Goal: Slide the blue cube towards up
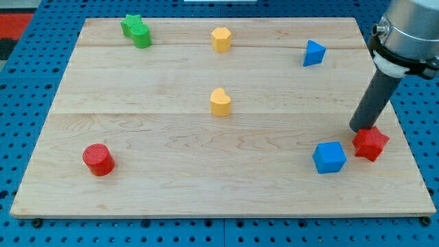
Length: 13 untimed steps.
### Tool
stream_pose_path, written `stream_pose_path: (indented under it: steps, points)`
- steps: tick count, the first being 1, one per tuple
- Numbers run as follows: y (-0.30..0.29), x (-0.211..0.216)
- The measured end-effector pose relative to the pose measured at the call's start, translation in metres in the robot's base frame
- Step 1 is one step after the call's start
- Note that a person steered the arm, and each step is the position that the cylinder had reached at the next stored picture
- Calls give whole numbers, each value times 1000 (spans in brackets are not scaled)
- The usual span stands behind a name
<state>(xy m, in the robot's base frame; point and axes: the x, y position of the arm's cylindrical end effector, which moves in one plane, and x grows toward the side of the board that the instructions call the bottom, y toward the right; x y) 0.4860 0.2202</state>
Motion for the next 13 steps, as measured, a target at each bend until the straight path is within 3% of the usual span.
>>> stream_pose_path:
  steps: [1, 3, 5, 6, 7, 8, 9, 10, 12, 13]
  points:
    - [-8, 8]
    - [-197, -6]
    - [-239, 26]
    - [-239, 65]
    - [-133, 94]
    - [-80, 101]
    - [-80, 52]
    - [-80, 36]
    - [-46, 79]
    - [-43, 50]
